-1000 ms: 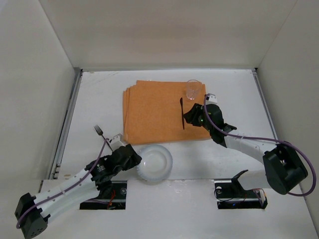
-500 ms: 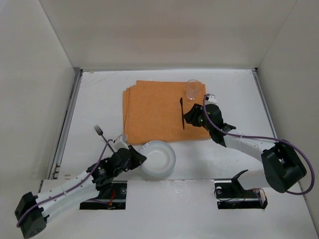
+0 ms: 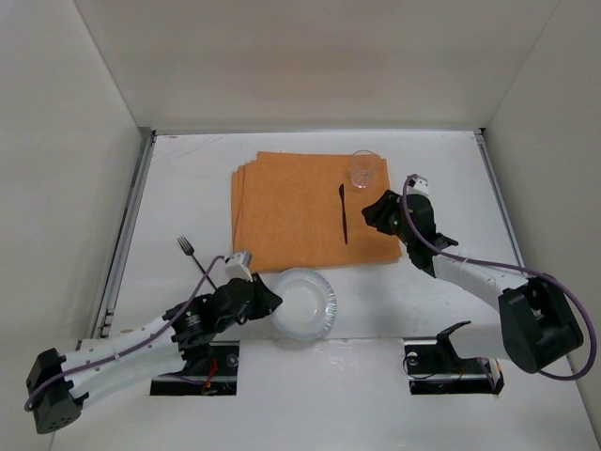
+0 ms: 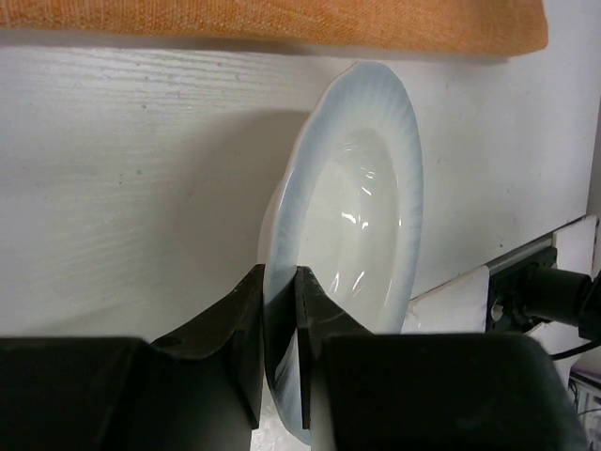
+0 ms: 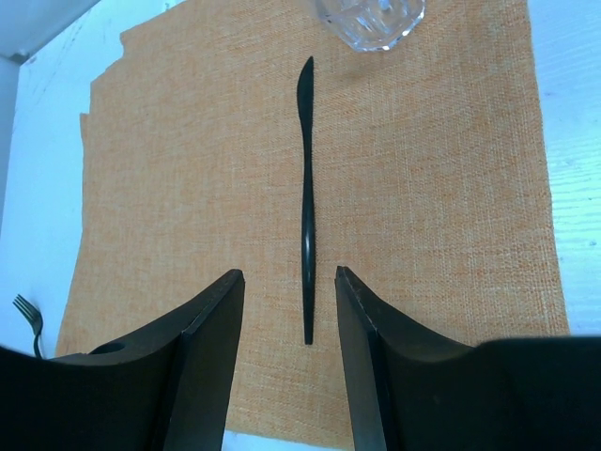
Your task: Set the dinner table for one person
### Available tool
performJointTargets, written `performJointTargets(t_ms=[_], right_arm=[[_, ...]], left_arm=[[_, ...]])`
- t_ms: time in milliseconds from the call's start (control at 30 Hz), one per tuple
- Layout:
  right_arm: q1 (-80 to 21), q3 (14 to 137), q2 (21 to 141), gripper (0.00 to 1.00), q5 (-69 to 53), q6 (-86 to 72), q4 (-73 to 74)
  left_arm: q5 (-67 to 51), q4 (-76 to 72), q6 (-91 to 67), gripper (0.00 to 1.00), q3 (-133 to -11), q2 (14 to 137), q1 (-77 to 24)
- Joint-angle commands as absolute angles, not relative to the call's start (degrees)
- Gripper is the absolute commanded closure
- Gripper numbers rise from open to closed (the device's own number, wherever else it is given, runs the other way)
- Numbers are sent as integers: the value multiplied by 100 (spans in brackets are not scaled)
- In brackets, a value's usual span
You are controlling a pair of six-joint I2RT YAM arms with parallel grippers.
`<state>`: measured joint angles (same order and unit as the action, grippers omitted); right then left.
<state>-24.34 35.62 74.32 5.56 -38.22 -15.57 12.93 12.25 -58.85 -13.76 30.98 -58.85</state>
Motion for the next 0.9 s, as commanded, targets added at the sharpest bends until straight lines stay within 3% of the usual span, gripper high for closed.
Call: performJointTargets(t_ms=[0, 467, 867], right_arm=[[-2369, 3516, 7295, 50, 598, -3946, -1907], [-2140, 3375, 7198, 50, 598, -4061, -1907], [-2149, 3375, 7304, 50, 598, -4043, -1899]], left_arm=[[1318, 546, -5748, 95, -2003, 3146, -5893], [914, -1913, -5415, 98, -2347, 4059, -4734], [-140, -4920, -5651, 97, -2865, 6932, -2826]])
